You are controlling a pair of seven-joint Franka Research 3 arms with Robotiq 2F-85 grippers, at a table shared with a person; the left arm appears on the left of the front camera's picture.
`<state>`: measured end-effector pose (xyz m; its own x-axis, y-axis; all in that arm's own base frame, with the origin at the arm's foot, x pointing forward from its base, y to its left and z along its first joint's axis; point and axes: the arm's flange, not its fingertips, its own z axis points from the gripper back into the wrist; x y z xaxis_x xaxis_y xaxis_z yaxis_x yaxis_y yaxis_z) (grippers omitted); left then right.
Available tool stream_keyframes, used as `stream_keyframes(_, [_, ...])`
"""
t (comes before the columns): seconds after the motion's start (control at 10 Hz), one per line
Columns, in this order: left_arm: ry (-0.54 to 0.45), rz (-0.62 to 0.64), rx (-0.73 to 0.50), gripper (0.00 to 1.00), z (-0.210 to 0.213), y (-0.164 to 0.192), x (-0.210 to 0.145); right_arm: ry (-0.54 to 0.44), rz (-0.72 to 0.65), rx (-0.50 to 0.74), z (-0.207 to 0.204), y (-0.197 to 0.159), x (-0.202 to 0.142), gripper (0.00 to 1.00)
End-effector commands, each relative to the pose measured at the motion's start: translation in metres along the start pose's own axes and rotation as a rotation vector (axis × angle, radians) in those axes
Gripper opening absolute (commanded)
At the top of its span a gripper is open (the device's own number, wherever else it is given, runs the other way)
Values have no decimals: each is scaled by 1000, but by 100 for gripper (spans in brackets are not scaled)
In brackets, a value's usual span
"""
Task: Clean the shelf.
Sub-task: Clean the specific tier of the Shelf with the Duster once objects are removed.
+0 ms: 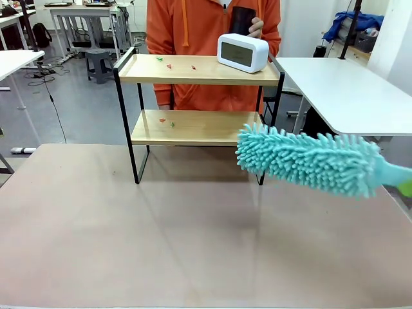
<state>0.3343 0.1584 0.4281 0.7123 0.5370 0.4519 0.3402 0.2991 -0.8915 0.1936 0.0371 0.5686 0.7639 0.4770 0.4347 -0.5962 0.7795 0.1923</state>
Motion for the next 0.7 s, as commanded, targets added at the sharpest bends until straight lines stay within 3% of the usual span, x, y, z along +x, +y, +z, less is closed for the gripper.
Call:
stream_keyframes(0.0, [0, -20, -14, 100, 1, -1, 0, -68, -110, -55, -52, 2, 31, 14])
stream_keyframes(0.1, [0, -20, -14, 100, 1, -1, 0, -84, -143, -75, -70, 2, 46, 14])
stream_keyframes(0.2, [0, -20, -14, 100, 1, -1, 0, -35, -129, -72, -87, 5, 53, 14])
stream_keyframes(0.3, [0, -20, -14, 100, 1, -1, 0, -48, -86, -60, -29, 1, 43, 14])
stream_keyframes(0.4, [0, -20, -14, 100, 1, -1, 0, -43, -106, -80, -47, 2, 59, 14])
stream_keyframes(0.6, [0, -20, -14, 100, 1, -1, 0, -177, -130, -76, -60, 13, 71, 14])
